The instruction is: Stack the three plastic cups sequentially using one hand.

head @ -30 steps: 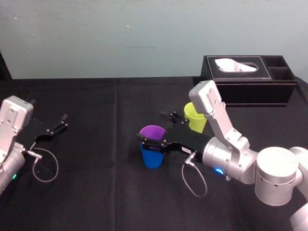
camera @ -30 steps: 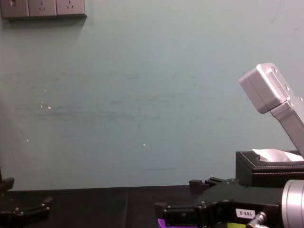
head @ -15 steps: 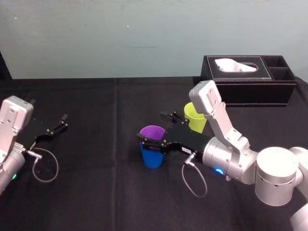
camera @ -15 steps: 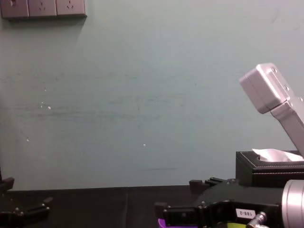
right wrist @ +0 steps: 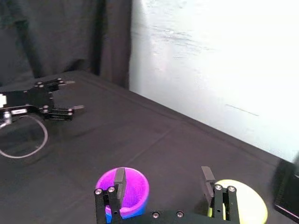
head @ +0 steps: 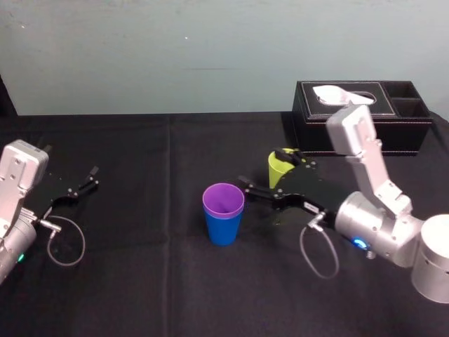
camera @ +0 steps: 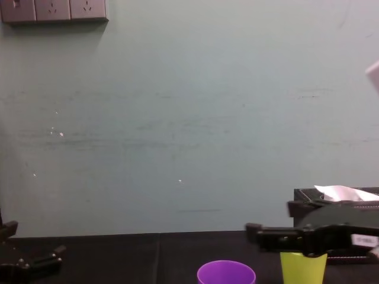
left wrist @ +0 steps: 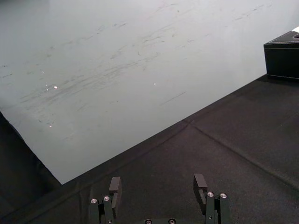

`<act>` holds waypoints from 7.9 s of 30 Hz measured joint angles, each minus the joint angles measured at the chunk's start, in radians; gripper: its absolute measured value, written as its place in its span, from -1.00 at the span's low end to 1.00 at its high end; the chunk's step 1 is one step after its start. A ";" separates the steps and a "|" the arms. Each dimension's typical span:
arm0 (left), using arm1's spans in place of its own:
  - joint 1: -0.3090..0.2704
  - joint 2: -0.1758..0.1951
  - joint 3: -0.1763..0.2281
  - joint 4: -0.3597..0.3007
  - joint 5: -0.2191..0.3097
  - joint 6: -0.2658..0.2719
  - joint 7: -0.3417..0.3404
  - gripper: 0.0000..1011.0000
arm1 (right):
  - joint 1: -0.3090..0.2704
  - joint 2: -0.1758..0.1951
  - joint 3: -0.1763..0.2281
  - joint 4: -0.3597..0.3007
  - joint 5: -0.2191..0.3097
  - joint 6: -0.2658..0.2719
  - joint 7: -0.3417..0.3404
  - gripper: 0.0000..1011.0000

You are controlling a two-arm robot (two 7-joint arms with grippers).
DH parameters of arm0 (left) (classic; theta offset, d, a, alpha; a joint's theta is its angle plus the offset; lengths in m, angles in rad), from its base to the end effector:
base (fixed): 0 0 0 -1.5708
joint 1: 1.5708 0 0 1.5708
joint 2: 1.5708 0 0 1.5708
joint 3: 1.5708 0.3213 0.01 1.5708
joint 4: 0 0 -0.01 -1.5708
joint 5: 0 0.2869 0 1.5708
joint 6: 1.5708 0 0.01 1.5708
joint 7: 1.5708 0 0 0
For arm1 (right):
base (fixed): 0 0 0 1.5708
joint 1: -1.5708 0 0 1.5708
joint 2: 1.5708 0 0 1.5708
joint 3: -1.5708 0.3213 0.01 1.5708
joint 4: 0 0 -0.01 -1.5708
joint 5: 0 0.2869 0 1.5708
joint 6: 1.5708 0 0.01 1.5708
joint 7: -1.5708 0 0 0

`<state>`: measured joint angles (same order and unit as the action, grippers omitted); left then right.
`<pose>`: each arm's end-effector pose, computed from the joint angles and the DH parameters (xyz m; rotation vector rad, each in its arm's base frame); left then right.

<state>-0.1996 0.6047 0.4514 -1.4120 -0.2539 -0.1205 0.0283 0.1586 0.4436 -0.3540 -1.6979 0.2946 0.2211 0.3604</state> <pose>0.3425 0.1063 -0.3233 0.3045 -0.2851 1.2480 0.3324 -0.0306 -0.2636 -0.2053 -0.0522 -0.8609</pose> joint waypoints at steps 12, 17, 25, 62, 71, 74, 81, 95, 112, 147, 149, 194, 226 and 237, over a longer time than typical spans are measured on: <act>0.000 0.000 0.000 0.000 0.000 0.000 0.000 1.00 | -0.085 0.041 0.096 -0.013 0.037 -0.032 -0.027 0.98; 0.000 0.000 0.000 0.000 0.000 0.000 0.000 1.00 | -0.112 0.046 0.117 -0.011 0.043 -0.044 -0.035 0.98; 0.000 0.000 0.000 0.000 0.000 0.000 0.000 1.00 | -0.144 0.042 0.135 0.013 0.048 -0.053 -0.042 0.98; 0.000 0.000 0.000 0.000 0.000 0.000 0.000 1.00 | -0.053 -0.058 0.101 0.206 0.008 -0.047 -0.060 0.98; 0.000 0.000 0.000 0.000 0.000 0.000 0.000 1.00 | -0.021 -0.077 0.094 0.233 -0.006 -0.037 -0.066 0.98; 0.000 0.000 0.000 0.000 0.000 0.000 0.000 1.00 | -0.014 -0.083 0.093 0.241 -0.009 -0.035 -0.068 0.98; 0.000 0.000 0.000 0.000 0.000 0.000 0.000 1.00 | 0.003 -0.095 0.092 0.260 -0.013 -0.031 -0.069 0.98; 0.000 0.000 0.000 0.000 0.000 0.000 0.000 1.00 | 0.027 -0.110 0.088 0.284 -0.021 -0.022 -0.067 0.98; 0.000 0.000 0.000 0.000 0.000 0.000 0.000 1.00 | 0.040 -0.126 0.089 0.299 -0.035 -0.014 -0.076 0.98; 0.000 0.000 0.000 0.000 0.000 0.000 0.000 1.00 | 0.080 -0.145 0.088 0.345 -0.050 -0.014 -0.070 0.98; 0.000 0.000 0.000 0.000 0.000 0.000 0.000 1.00 | 0.081 -0.145 0.087 0.346 -0.051 -0.013 -0.070 0.98; 0.000 0.000 0.000 0.000 0.000 0.000 0.000 1.00 | 0.128 -0.168 0.076 0.409 -0.092 -0.034 -0.071 0.98; 0.000 0.000 0.000 0.000 0.000 0.000 0.000 1.00 | 0.171 -0.183 0.069 0.481 -0.118 -0.071 -0.048 0.98; 0.000 0.000 0.000 0.000 0.000 0.000 0.000 1.00 | 0.182 -0.186 0.063 0.495 -0.122 -0.078 -0.043 0.98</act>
<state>-0.1995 0.6047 0.4514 -1.4120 -0.2538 -0.1205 0.0283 0.3410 0.2576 -0.2915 -1.2033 0.1725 0.1428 0.3170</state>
